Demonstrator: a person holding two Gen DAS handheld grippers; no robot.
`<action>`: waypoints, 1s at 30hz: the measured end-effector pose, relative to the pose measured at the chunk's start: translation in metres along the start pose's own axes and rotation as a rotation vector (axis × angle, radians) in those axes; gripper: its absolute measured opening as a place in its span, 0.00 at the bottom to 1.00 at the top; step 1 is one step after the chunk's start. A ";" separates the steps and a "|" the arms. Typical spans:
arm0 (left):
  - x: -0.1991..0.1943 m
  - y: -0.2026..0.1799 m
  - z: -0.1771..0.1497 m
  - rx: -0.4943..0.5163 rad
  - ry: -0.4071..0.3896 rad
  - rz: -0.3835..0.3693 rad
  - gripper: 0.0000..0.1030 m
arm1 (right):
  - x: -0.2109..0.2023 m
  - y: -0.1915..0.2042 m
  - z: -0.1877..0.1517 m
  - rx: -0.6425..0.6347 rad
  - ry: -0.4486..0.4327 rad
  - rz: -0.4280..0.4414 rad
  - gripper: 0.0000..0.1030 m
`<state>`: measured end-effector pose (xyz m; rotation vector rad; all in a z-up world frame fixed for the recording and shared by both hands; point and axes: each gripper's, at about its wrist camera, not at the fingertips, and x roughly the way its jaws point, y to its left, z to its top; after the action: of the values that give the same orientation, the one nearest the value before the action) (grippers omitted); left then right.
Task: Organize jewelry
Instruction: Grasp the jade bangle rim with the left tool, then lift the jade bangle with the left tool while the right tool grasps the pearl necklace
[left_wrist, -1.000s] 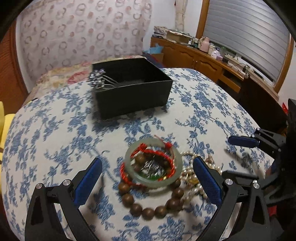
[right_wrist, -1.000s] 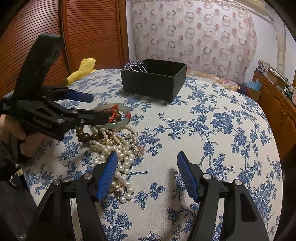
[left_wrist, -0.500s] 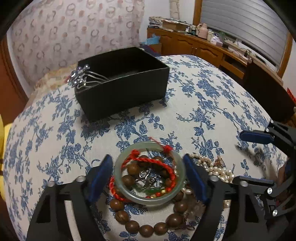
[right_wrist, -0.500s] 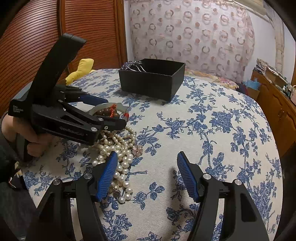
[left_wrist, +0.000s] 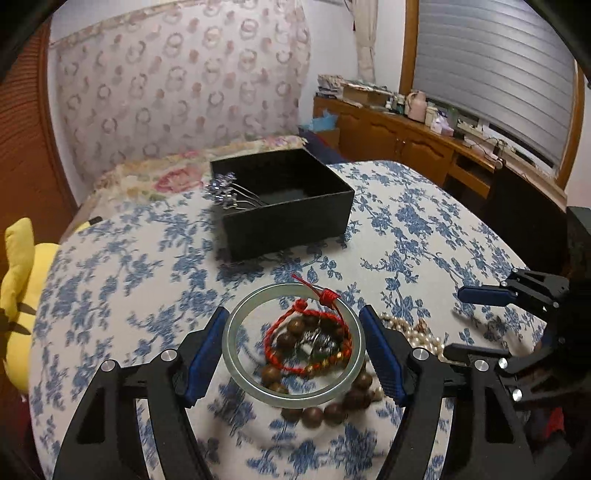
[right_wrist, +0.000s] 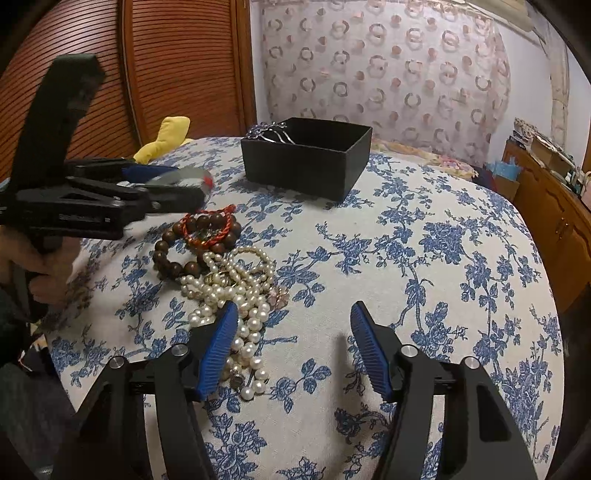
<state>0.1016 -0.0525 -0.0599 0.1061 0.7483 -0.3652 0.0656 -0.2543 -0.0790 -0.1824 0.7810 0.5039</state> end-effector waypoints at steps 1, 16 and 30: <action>-0.003 0.001 -0.002 -0.005 -0.004 0.001 0.67 | -0.001 0.001 -0.001 -0.002 0.007 -0.005 0.57; -0.024 0.002 -0.022 -0.048 -0.029 -0.026 0.67 | -0.016 0.035 -0.003 -0.068 0.008 0.078 0.43; -0.027 0.007 -0.024 -0.070 -0.045 -0.027 0.67 | 0.001 0.050 -0.004 -0.180 0.061 0.030 0.27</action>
<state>0.0701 -0.0330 -0.0595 0.0220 0.7174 -0.3655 0.0386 -0.2120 -0.0812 -0.3543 0.7988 0.5993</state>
